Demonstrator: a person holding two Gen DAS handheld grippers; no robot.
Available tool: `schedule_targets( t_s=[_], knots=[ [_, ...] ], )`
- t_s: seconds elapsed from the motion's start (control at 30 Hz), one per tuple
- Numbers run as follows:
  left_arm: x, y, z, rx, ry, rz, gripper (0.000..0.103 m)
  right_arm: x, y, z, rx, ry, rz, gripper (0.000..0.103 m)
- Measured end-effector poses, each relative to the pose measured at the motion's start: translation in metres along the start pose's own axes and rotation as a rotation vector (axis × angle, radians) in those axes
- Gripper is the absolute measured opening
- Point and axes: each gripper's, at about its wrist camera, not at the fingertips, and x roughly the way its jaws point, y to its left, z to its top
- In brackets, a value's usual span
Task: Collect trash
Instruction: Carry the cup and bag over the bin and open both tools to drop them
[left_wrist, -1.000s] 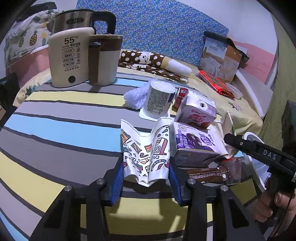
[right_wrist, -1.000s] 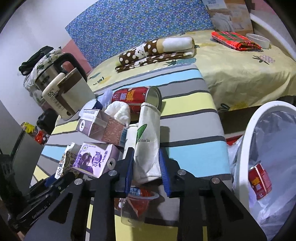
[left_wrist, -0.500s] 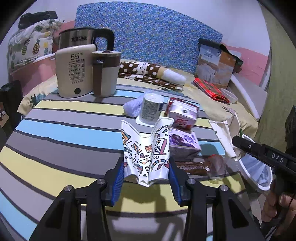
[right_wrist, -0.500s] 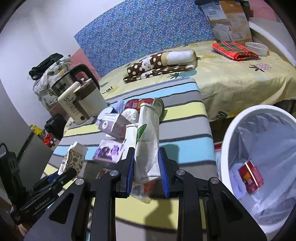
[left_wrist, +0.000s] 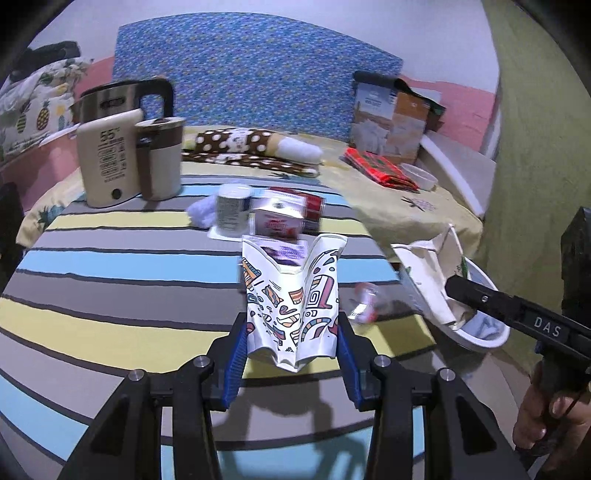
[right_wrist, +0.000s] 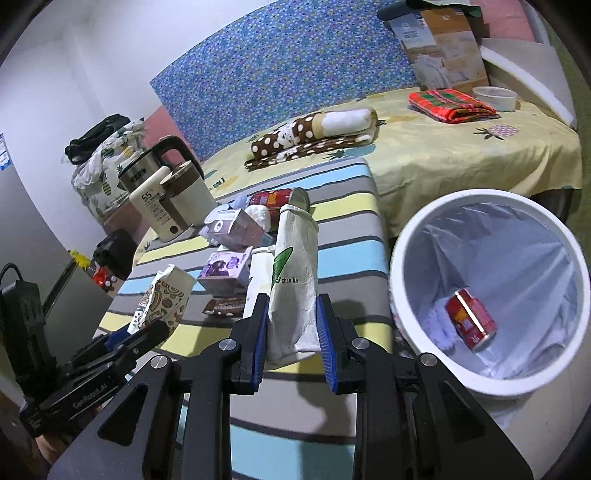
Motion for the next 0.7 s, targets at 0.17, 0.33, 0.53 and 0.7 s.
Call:
schedule_targets(
  t_s=[0.17,0.33,0.53,0.7],
  knots=[
    [-0.001,-0.022,-0.002,0.037,0.006,-0.033,0.045,-0.01,-0.009,-0.004,0.015,-0.017,-0.014,0.027],
    [0.005,-0.045,-0.002,0.073,0.018,-0.068,0.045,-0.017,-0.022,-0.006,0.038,-0.03,-0.039,0.027],
    [0.017,-0.075,0.001,0.122,0.029,-0.127,0.045,-0.028,-0.046,-0.011,0.077,-0.042,-0.083,0.027],
    [0.03,-0.103,0.005,0.166,0.039,-0.179,0.045,-0.036,-0.065,-0.013,0.113,-0.055,-0.127,0.027]
  ],
)
